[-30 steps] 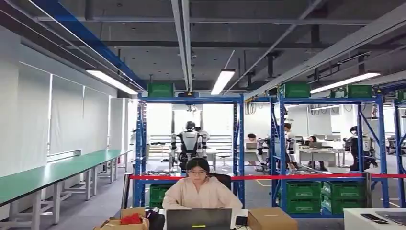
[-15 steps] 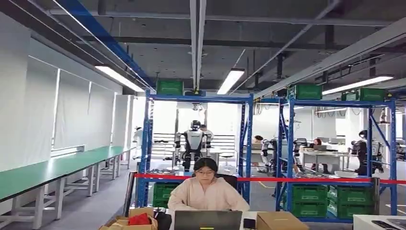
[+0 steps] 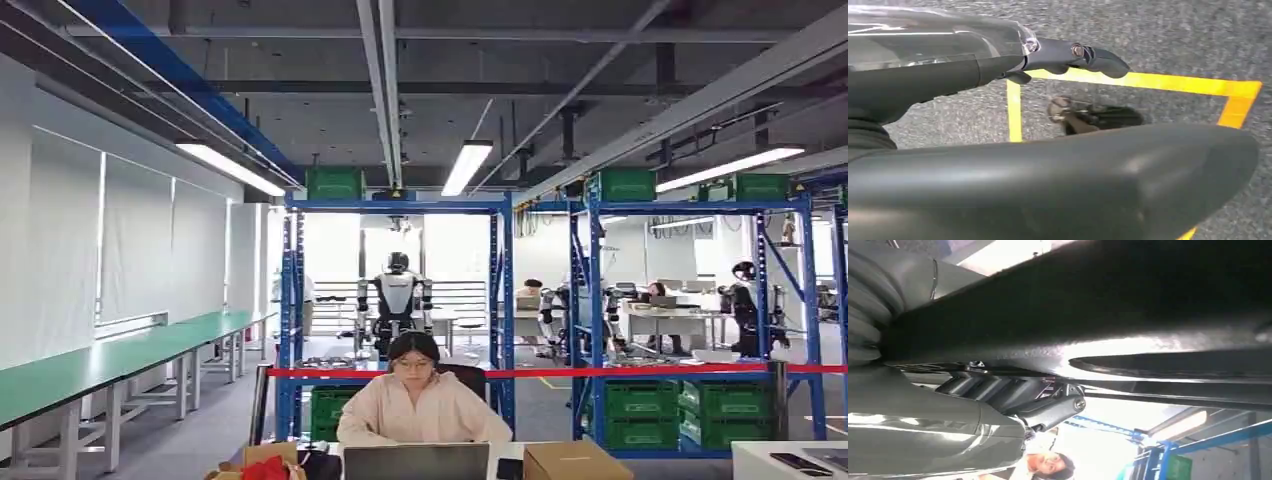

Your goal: Take the parts from the cabinet and place them on the table.

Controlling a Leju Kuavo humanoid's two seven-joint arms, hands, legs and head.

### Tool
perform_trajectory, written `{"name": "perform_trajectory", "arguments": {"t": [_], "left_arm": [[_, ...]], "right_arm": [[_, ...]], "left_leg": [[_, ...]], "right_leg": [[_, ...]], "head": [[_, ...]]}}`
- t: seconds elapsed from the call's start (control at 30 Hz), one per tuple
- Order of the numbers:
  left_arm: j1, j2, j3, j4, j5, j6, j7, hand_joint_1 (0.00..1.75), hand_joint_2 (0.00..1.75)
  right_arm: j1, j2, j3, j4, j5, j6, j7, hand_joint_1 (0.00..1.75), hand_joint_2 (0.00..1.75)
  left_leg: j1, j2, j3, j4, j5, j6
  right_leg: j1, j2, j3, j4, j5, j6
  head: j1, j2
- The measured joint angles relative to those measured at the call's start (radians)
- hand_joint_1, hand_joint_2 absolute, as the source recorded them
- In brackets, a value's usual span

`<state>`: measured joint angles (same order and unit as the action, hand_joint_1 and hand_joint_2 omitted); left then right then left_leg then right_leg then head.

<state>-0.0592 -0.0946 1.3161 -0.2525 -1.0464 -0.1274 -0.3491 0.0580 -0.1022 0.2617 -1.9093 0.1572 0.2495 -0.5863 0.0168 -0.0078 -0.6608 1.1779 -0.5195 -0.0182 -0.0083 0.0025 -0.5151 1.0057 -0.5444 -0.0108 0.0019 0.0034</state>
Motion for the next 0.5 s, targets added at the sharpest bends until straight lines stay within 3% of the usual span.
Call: {"name": "perform_trajectory", "arguments": {"t": [0.03,0.1,0.17,0.23,0.27,0.3,0.37,0.4,0.43,0.47,0.5], "left_arm": [[0.0,0.0,0.0,0.0,0.0,0.0,0.0,0.0,0.0],[-0.002,0.0,0.0,0.0,-0.001,-0.001,0.0,0.0,0.0],[-0.002,0.0,0.0,0.0,-0.001,0.0,0.0,0.0,0.0],[0.0,0.0,0.0,0.0,-0.001,0.0,0.0,0.0,0.0],[-0.002,0.0,0.0,0.0,-0.001,0.0,-0.001,0.0,0.0],[-0.003,0.001,0.0,0.0,-0.001,0.0,-0.002,0.0,0.0],[-0.005,0.001,0.0,0.0,-0.001,0.0,-0.002,0.0,0.0],[-0.004,0.001,0.0,0.0,-0.001,0.0,-0.002,0.0,0.0],[-0.002,0.001,0.0,0.0,-0.001,0.0,-0.002,0.0,0.0],[0.0,0.001,0.0,0.0,-0.001,0.0,-0.002,0.0,0.0],[0.0,0.001,0.001,0.0,-0.001,0.0,-0.002,0.0,0.0]], "right_arm": [[0.0,0.0,0.0,0.0,0.0,0.0,0.0,1.75,1.75],[-0.001,0.0,-0.001,0.0,0.0,0.0,0.001,1.75,1.75],[0.0,0.0,-0.003,0.0,0.0,0.001,0.0,1.75,1.75],[-0.001,0.0,-0.007,-0.002,0.0,0.0,0.0,1.75,1.75],[-0.002,0.0,-0.008,-0.003,0.0,0.0,0.0,1.75,1.75],[-0.004,0.0,-0.009,-0.003,0.0,0.0,0.0,1.75,1.75],[0.001,0.0,-0.01,-0.002,0.0,0.0,0.0,1.75,1.75],[0.002,0.0,-0.01,-0.001,0.0,0.0,0.0,1.75,1.75],[0.002,0.0,-0.011,0.0,0.0,0.0,0.0,1.75,1.75],[0.002,0.0,-0.011,0.0,0.0,0.0,0.0,1.75,1.75],[0.002,0.0,-0.012,0.0,0.0,0.001,0.0,1.75,1.75]], "left_leg": [[0.0,0.0,0.031,-0.089,0.057,0.004],[-0.006,0.0,0.059,-0.129,0.034,0.017],[-0.01,-0.001,0.056,-0.131,0.024,0.028],[0.0,-0.001,0.069,-0.144,0.023,0.039],[0.001,-0.001,0.076,-0.149,0.019,0.044],[0.001,0.0,0.081,-0.151,0.018,0.048],[0.0,-0.001,0.088,-0.151,0.009,0.053],[0.0,-0.001,0.093,-0.151,0.004,0.052],[0.0,-0.001,0.101,-0.151,-0.002,0.052],[0.0,-0.002,0.111,-0.151,-0.008,0.051],[0.0,-0.003,0.123,-0.151,-0.016,0.049]], "right_leg": [[0.0,0.0,0.014,0.0,-0.011,0.005],[0.006,0.003,0.018,0.003,-0.022,0.019],[0.004,0.001,0.017,-0.005,-0.022,0.025],[0.003,0.0,0.028,-0.006,-0.036,0.038],[0.004,0.0,0.015,0.027,-0.051,0.042],[0.002,0.0,-0.019,0.092,-0.079,0.046],[-0.001,0.0,-0.118,0.257,-0.135,0.05],[0.0,0.0,-0.158,0.31,-0.137,0.051],[0.0,0.0,-0.173,0.309,-0.111,0.051],[0.0,0.0,-0.163,0.265,-0.065,0.051],[0.0,0.0,-0.136,0.183,-0.003,0.049]], "head": [[0.0,0.0],[0.0,0.0],[0.001,0.0],[0.0,0.0],[0.0,0.0],[0.0,0.0],[0.0,0.0],[0.0,0.0],[0.0,0.0],[0.0,0.0],[0.0,0.0]]}}
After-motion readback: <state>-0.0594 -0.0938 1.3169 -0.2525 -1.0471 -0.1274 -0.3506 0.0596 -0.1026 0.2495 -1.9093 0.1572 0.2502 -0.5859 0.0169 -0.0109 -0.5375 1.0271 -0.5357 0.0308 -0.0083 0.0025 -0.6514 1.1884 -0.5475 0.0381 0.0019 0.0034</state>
